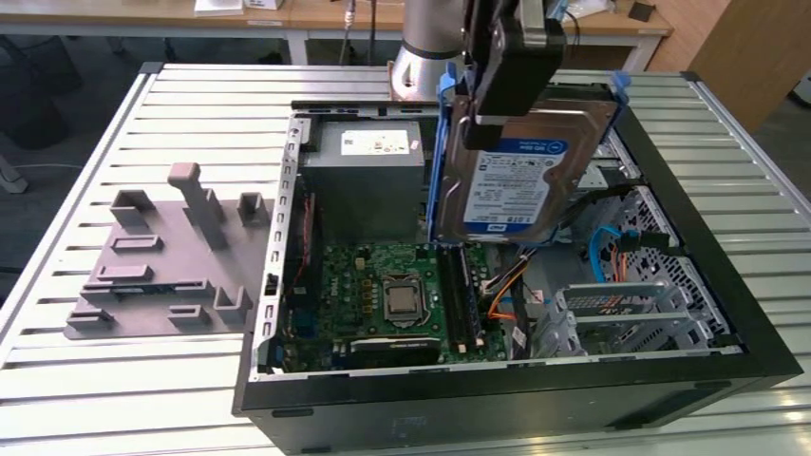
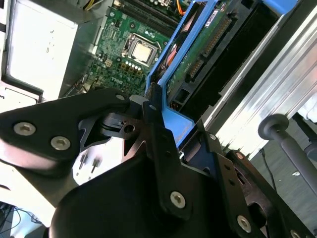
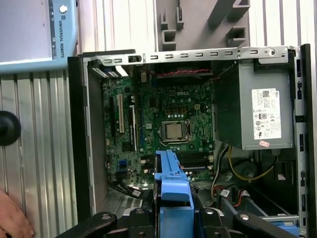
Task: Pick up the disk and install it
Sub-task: 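Insert the disk into the insertion slot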
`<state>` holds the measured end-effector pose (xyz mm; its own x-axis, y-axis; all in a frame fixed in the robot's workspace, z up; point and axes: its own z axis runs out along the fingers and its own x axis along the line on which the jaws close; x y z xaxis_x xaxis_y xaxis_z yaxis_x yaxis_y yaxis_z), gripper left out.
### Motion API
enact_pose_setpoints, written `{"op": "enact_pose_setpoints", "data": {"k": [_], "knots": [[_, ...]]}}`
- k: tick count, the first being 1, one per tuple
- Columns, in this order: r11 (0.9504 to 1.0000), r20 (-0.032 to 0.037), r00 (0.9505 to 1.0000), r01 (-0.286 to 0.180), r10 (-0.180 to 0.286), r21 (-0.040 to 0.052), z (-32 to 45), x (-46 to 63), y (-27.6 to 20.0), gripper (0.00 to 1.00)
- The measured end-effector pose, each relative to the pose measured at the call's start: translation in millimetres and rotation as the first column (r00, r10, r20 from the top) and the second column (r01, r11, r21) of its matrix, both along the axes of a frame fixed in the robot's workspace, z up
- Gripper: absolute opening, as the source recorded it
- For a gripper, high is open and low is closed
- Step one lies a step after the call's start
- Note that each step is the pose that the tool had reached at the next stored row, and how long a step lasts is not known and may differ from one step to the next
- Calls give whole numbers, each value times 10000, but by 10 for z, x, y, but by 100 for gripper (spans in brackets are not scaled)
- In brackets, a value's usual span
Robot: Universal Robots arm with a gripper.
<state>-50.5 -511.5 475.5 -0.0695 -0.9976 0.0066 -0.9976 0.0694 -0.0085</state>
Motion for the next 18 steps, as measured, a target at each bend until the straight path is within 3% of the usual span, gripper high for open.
{"op": "enact_pose_setpoints", "data": {"k": [3, 18], "knots": [[10000, -2, 10000, 1, -1, -4, -7, 40, -25, 36], [10000, -2, 10000, 1, -1, -11, -75, 170, -273, 36]]}}
